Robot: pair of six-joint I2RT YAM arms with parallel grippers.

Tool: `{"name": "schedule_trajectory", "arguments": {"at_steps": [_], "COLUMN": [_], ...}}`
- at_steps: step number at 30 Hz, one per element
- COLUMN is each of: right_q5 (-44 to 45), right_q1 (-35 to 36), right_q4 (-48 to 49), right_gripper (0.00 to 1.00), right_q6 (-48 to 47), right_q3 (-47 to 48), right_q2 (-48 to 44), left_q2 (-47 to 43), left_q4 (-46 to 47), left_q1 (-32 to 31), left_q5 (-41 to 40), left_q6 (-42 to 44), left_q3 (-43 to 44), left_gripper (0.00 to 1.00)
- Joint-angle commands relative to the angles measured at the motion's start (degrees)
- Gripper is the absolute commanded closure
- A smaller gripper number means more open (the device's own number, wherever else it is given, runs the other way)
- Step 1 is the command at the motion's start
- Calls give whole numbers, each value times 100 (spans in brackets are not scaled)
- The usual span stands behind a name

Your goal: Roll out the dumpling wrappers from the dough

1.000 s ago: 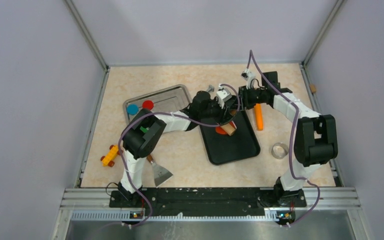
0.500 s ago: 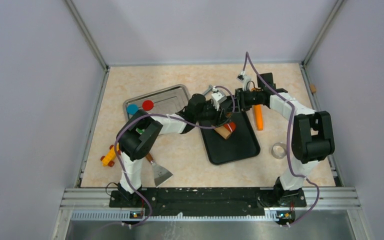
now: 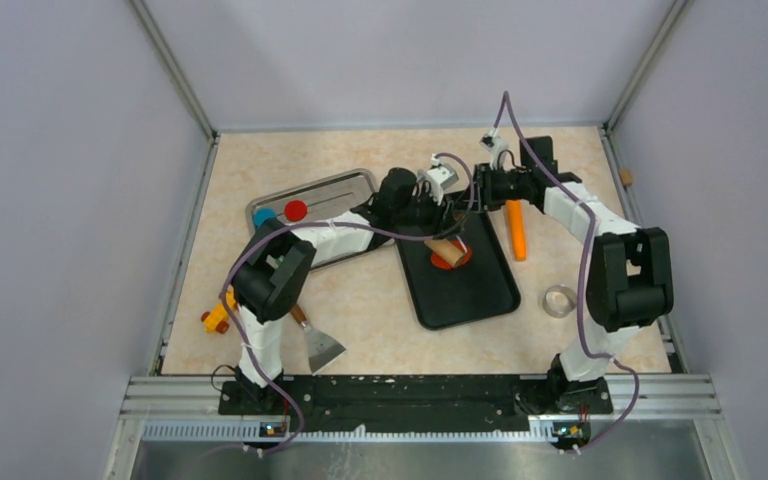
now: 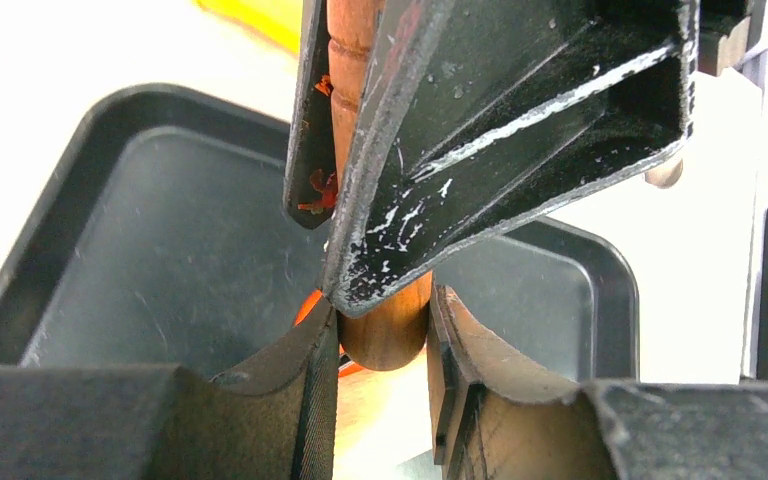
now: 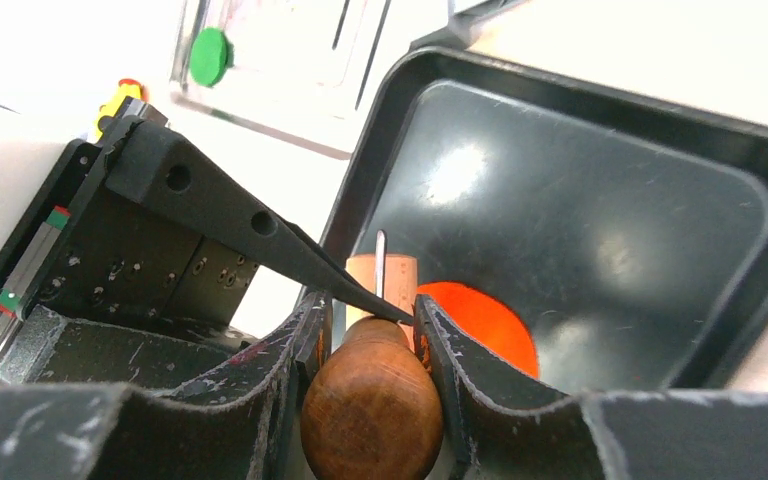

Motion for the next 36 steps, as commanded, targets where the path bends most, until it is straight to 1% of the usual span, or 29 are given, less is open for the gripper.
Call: {"name": "schedule_trajectory", "arguments": {"at_steps": [1,5,8,17,29,33,36], "right_q5": [-258,-194,-170,-96,243,200,84], "right_q1": [-91,-187,-198,-190,-169,-159,-160], "right_q4": [-62,-147,-134,-103,-32,-70,-282], "right_gripper": [100,100,100,100,100,100,100], "right_q6": [-58,-251,-283,-355,-460,-423,-346], "right_q3": [321,169,15,-436,-885,-785,-424], "right_q2": [-372,-271,-238,-272,-202,-317,-484], "left_q2": [357,739,856,715,506,399,290], "left_q4": [419,442,434,456,579,627,658], "left_q1": [56,55,53,55,54,51,55], "left_q5": [-180,-263,-271,-253,-323,-338,-275], "left_q6": [-44,35,115,83,95,99,123], "left_q3": [699,968,959,280,-605,-722,-593], "left_gripper": [100,100,100,100,100,100,100]}}
